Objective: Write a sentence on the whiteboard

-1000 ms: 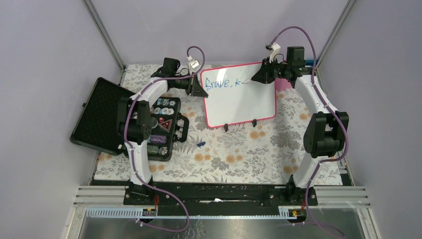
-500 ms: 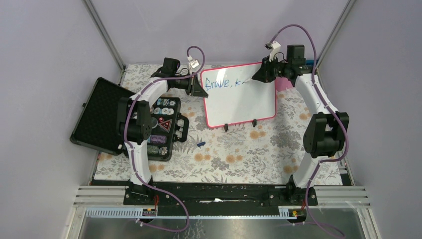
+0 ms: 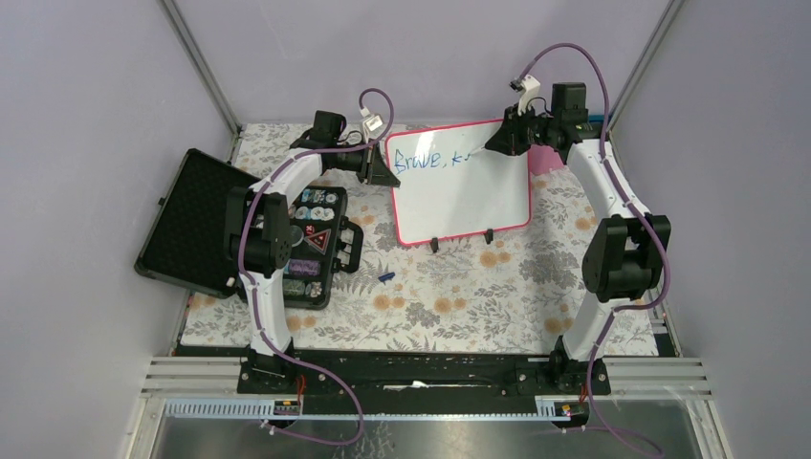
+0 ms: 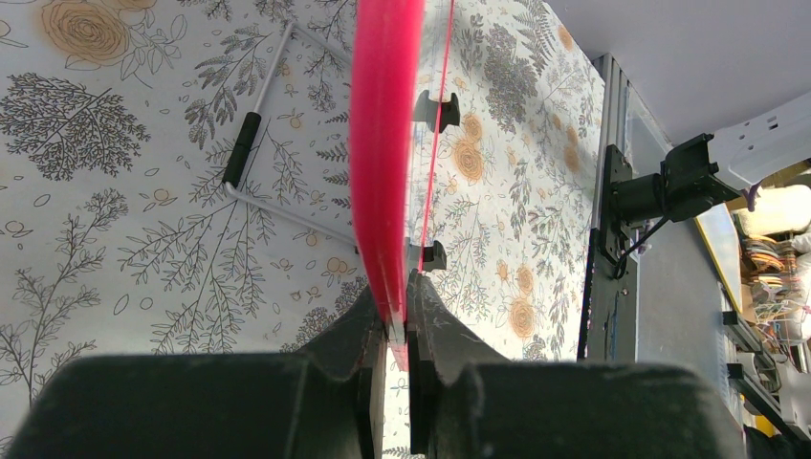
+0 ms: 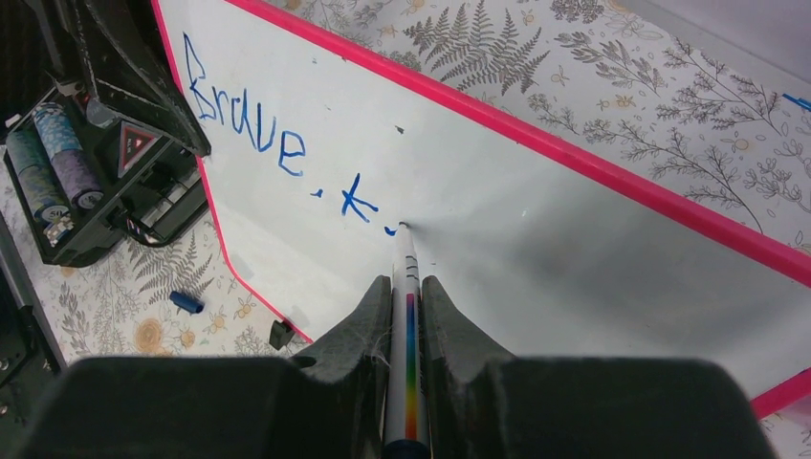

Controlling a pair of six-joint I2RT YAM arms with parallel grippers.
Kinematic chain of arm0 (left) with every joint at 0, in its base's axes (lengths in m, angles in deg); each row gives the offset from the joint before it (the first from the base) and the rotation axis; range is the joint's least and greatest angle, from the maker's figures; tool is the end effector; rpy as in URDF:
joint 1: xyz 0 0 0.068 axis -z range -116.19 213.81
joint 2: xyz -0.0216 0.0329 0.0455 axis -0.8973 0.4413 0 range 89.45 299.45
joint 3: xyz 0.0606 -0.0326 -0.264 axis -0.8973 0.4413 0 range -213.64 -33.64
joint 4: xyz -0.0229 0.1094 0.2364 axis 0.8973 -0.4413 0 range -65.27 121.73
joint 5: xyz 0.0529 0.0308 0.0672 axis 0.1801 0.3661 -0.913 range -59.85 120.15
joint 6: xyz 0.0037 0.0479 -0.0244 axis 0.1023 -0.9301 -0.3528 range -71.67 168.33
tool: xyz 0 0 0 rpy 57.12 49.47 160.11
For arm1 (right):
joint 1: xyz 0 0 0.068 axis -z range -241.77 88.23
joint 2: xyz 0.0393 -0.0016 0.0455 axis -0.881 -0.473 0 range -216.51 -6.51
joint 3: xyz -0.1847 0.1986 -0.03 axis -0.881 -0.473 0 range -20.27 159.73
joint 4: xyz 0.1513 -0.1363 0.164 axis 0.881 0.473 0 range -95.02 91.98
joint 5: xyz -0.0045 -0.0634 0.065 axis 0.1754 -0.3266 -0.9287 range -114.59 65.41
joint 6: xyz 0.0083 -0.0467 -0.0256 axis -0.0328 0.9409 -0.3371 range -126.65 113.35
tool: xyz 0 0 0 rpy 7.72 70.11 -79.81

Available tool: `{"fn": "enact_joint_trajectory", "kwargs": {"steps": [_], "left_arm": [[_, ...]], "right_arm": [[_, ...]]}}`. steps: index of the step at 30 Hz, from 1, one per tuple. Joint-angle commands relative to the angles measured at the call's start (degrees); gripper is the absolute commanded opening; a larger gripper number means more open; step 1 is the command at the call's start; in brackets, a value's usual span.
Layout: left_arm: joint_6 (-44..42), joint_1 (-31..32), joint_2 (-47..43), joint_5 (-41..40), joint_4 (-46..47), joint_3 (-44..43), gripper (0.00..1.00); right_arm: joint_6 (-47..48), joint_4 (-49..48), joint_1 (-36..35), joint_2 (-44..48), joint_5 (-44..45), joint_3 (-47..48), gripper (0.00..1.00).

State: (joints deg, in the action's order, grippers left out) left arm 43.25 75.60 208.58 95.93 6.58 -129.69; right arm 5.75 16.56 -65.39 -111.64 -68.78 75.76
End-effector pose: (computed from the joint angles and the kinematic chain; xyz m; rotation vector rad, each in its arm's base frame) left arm 0.4402 -0.1249 0.2373 0.8265 2.0157 -1.4127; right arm 0.4234 0.0516 0.3382 -0.7226 1.8800 0.7086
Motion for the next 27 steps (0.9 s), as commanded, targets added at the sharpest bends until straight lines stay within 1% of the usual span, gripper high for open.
{"fn": "enact_joint_trajectory", "kwargs": {"steps": [1,13,27], "left_arm": [[-2.8,0.5,-0.8,-1.1,1.5,-0.4,0.00],[-2.8,0.5,-0.8,-1.0,1.5,-0.4,0.00],[-2.8,0.5,-0.8,-1.1,1.5,-0.4,0.00]], "right_arm": [[0.8,-1.4,-0.5,-1.2,1.6,2.8,0.00],[1.5,-0.9,-2.5,-1.8,2.0,2.2,0.00],[3.1,-0.8,-2.0,0.3,2.7,-2.1,0.00]]}}
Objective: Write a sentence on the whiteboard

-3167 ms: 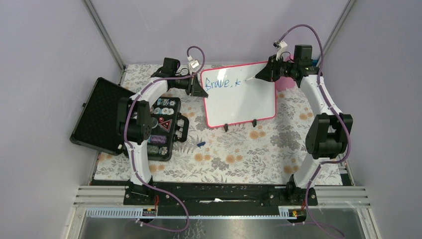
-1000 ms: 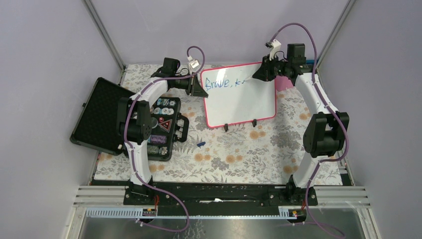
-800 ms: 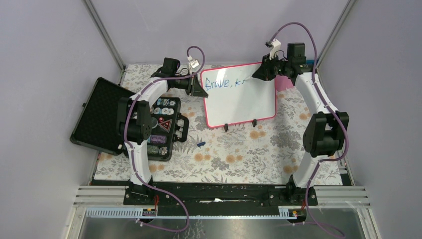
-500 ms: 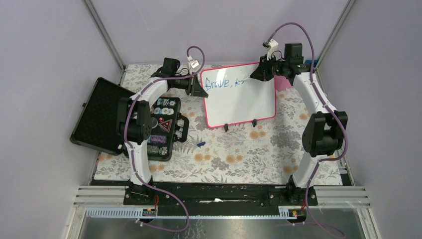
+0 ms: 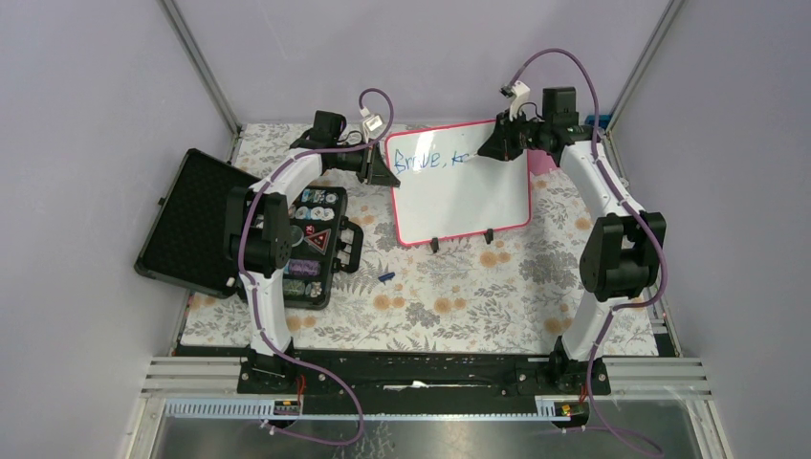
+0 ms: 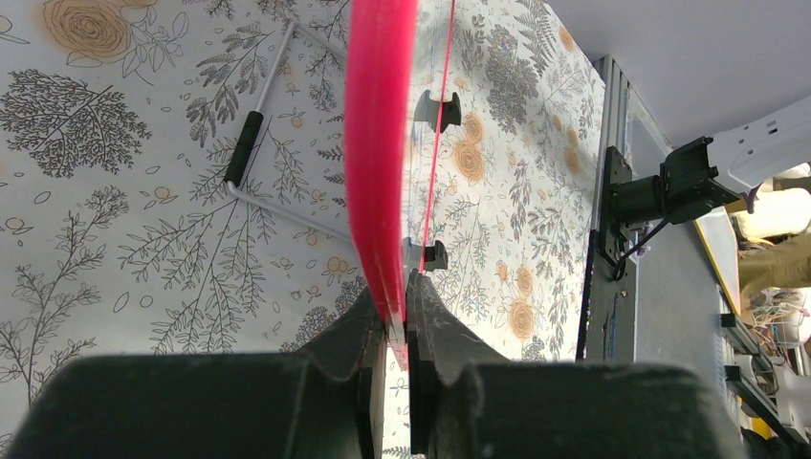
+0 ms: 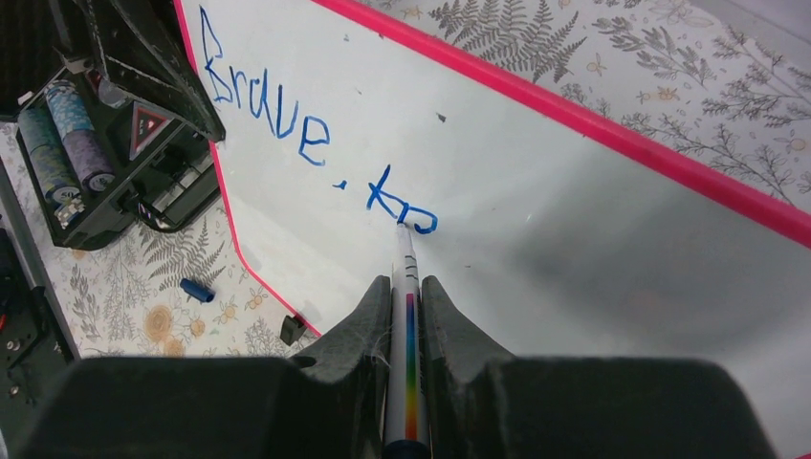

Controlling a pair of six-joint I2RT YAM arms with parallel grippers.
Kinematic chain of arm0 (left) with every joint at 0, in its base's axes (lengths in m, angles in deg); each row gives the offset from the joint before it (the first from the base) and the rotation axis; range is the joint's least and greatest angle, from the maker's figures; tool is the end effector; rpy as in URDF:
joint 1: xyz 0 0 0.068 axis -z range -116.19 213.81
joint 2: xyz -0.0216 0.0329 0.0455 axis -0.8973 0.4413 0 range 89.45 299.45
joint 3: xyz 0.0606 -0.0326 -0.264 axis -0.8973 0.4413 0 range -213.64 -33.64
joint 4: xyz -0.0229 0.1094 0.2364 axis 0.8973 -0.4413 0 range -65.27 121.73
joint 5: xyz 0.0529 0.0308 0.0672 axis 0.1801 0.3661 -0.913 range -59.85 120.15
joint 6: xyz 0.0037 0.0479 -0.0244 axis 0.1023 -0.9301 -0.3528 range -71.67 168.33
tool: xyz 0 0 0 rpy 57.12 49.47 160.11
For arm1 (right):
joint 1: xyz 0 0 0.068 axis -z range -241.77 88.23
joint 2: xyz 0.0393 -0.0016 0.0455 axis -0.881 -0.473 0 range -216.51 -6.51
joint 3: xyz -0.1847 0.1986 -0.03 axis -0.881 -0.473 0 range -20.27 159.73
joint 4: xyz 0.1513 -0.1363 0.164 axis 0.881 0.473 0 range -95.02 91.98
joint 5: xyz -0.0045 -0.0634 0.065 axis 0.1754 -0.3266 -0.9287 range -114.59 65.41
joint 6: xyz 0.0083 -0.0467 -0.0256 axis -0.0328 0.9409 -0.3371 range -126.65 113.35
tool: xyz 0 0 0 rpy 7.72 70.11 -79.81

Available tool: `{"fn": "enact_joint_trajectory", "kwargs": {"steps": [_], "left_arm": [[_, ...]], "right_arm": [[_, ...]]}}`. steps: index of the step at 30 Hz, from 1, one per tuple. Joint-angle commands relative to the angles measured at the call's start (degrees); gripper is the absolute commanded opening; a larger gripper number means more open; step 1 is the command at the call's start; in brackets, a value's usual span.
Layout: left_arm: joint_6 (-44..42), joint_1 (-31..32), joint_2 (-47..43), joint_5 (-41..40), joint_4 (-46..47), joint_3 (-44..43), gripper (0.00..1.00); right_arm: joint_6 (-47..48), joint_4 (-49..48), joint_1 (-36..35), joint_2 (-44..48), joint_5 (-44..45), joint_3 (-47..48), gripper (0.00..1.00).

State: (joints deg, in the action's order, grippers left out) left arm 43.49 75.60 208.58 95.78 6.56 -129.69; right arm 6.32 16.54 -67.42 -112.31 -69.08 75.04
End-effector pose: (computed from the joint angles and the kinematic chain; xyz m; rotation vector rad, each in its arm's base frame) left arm 0.4402 -0.1249 0.2372 0.8216 2.0205 -1.4123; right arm 0.4233 0.0669 0.3293 -0.7649 1.8865 0.7400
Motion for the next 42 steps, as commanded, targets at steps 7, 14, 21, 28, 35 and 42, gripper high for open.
{"fn": "enact_joint_trajectory", "kwargs": {"steps": [7,14,21,28,35,42], "left_arm": [[-3.0,0.5,-0.7,-1.0,1.5,-0.3,0.00],[-3.0,0.5,-0.7,-1.0,1.5,-0.4,0.00],[-2.8,0.5,-0.4,-0.8,1.5,-0.6,0.00],[-2.8,0.5,-0.6,-0.8,1.5,-0.5,0.00],[-2.6,0.6,-0.6,-0.8,1.5,-0.6,0.00],[-2.7,0.6,-0.6,-0.9,1.5,-0.6,0.00]], "right_arm": [[3.1,0.0,1.3,1.7,2.8,-1.4,0.00],[4.6,2.1,3.2,2.2,2.6,-0.8,0.00],[4.0,2.2,4.2,3.0,0.6,-0.2,0.00],[2.8,2.1,4.2,4.7,-4.4,-0.2,0.00],[2.6,1.9,4.2,3.3,-3.5,0.7,0.00],[1.5,0.5,4.1,1.8,-2.9,1.1,0.00]]}}
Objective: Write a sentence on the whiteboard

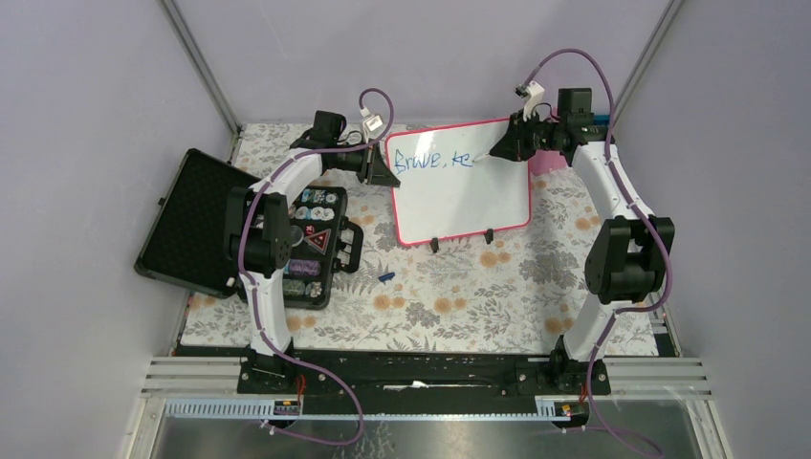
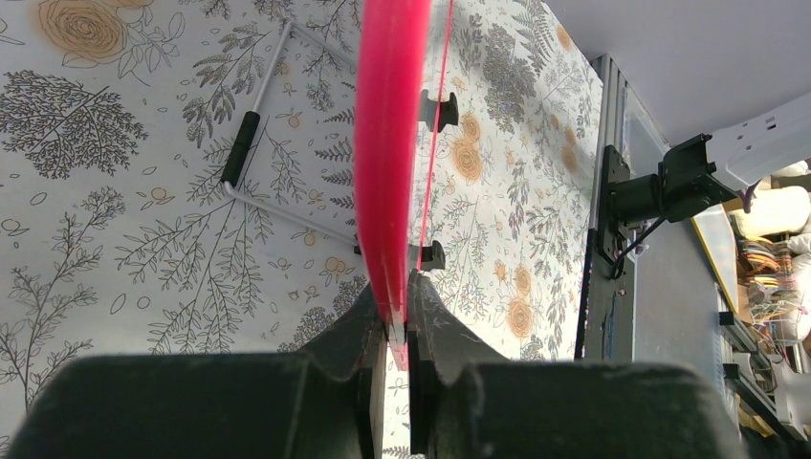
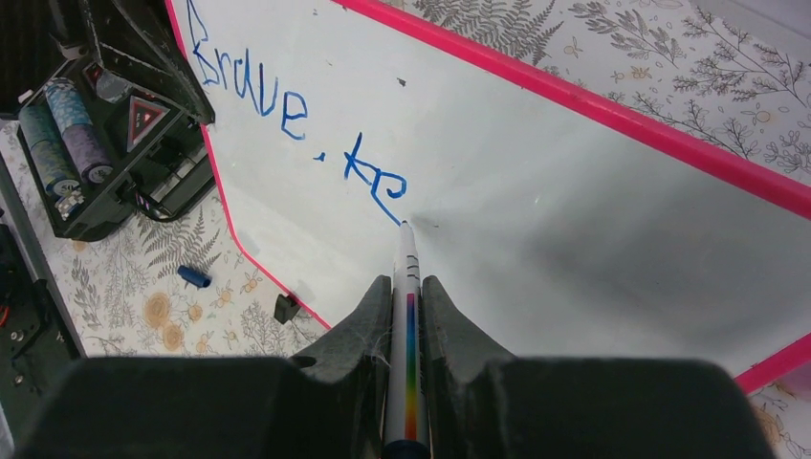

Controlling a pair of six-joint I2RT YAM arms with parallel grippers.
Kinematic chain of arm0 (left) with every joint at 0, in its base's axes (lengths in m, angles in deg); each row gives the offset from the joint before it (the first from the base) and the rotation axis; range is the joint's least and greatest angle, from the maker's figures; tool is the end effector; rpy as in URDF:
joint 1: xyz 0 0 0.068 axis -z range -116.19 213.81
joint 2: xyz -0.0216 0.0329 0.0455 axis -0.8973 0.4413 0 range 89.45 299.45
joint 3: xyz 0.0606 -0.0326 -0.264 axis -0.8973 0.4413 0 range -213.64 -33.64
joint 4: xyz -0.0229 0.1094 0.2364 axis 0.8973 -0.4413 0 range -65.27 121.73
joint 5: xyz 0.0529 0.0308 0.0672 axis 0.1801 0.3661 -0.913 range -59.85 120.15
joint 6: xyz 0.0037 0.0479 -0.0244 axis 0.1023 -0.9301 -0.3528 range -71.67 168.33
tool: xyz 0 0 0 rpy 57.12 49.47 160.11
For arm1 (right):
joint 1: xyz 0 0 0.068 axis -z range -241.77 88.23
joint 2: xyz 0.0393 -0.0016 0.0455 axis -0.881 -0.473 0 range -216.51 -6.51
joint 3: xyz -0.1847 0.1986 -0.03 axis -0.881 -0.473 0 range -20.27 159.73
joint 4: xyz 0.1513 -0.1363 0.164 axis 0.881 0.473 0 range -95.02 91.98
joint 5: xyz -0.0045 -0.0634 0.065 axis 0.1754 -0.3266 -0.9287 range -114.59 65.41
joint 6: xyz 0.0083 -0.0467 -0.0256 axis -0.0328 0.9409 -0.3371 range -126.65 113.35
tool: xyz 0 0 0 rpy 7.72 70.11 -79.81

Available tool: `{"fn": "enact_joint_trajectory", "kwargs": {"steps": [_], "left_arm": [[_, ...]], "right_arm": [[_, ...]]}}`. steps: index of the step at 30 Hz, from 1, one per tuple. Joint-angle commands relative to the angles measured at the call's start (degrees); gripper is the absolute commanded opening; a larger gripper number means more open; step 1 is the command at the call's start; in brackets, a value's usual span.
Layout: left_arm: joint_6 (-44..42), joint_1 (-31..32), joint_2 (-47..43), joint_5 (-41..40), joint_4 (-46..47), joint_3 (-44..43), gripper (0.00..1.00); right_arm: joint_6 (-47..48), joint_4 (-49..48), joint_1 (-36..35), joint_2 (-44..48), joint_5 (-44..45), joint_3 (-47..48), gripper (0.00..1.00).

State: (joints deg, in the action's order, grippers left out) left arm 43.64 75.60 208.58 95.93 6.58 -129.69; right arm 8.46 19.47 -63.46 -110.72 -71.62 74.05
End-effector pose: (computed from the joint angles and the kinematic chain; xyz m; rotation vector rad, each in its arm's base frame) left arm 0.4402 -0.1249 0.2373 0.8204 2.0203 -1.4165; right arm 0.4165 0.0383 0.3311 -0.7428 1.9028 0.7374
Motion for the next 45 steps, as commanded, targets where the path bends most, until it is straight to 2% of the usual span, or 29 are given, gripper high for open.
{"fn": "enact_joint_trajectory", "kwargs": {"steps": [1,18,45], "left_arm": [[-2.9,0.6,-0.5,-1.0,1.5,-0.5,0.00],[-3.0,0.6,-0.5,-1.1,1.5,-0.5,0.00],[-2.8,0.6,-0.3,-0.9,1.5,-0.9,0.00]], "right_arm": [[-0.8,-2.5,0.1,0.0,-0.2,2.4,0.00],[1.3,-1.6,0.6,-1.2,4.2,3.0,0.00],[0.5,-0.1,0.4,-3.4,2.9,6.8,0.00]]}}
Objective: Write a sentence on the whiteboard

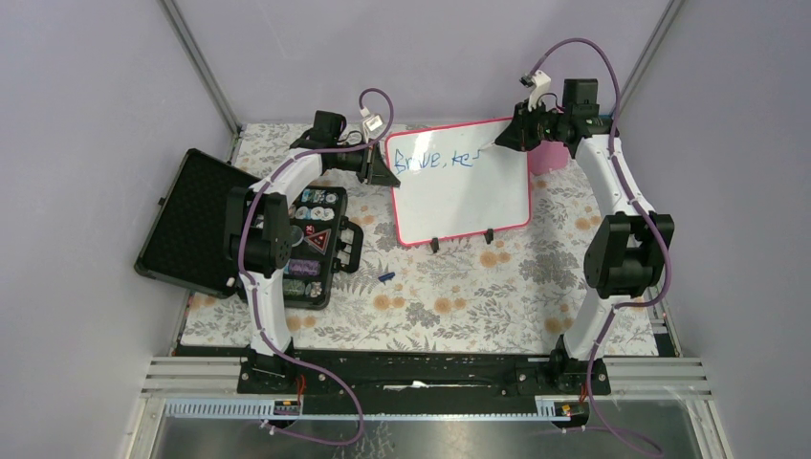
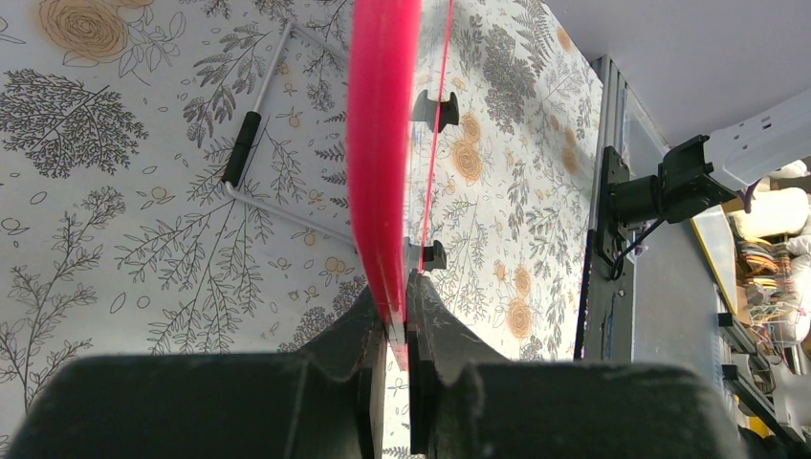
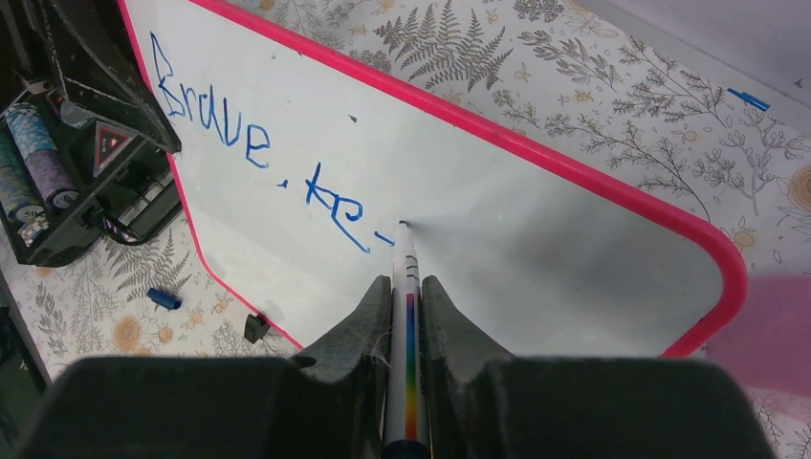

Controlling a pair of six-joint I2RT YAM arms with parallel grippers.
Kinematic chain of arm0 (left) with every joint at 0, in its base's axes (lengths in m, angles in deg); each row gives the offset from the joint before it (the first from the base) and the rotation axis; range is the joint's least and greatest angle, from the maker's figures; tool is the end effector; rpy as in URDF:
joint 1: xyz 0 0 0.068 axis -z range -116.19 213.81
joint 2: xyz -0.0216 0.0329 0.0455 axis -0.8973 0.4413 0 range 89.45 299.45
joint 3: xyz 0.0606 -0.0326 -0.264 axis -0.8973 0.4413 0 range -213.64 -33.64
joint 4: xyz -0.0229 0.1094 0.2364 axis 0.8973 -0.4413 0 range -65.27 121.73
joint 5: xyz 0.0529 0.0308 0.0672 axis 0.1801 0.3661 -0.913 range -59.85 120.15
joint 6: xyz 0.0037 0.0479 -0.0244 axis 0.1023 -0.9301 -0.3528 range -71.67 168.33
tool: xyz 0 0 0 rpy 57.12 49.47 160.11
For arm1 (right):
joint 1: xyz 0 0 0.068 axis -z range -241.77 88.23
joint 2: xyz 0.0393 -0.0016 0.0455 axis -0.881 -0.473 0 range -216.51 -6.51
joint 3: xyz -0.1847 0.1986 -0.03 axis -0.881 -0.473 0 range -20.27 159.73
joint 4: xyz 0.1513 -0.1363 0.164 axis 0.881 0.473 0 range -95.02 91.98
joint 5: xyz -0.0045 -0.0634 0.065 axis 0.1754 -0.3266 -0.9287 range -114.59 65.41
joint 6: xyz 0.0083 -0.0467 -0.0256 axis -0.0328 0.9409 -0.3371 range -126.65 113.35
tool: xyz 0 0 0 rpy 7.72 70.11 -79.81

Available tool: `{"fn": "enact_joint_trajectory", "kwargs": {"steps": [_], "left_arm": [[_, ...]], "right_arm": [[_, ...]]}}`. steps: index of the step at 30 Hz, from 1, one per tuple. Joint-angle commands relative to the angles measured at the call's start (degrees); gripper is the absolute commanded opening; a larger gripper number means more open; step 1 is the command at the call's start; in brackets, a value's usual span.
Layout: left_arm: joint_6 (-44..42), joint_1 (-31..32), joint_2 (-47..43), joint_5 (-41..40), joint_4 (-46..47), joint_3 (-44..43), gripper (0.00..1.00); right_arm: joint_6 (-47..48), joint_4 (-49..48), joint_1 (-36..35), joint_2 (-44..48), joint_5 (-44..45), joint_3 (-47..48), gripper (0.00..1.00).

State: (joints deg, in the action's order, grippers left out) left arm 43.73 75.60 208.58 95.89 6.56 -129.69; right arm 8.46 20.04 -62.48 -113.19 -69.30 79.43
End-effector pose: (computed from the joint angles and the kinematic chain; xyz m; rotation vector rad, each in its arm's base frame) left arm 0.4402 -0.1249 0.2373 0.8185 2.0222 -1.4167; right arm 0.4300 0.0304 0.3436 -0.7149 1.8879 0.6662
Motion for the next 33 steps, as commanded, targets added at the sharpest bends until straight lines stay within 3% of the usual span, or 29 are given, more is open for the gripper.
{"fn": "enact_joint_trajectory", "kwargs": {"steps": [1,33], "left_arm": [[-2.8,0.6,-0.3,-0.9,1.5,-0.9,0.00],[-2.7,0.6,-0.8,-1.3,1.5,-0.7,0.00]], "right_arm": [[0.5,-0.6,-0.8,-0.9,0.7,1.4,0.00],[2.2,-1.5,-1.3,1.9,1.7,-4.8,0.00]]}}
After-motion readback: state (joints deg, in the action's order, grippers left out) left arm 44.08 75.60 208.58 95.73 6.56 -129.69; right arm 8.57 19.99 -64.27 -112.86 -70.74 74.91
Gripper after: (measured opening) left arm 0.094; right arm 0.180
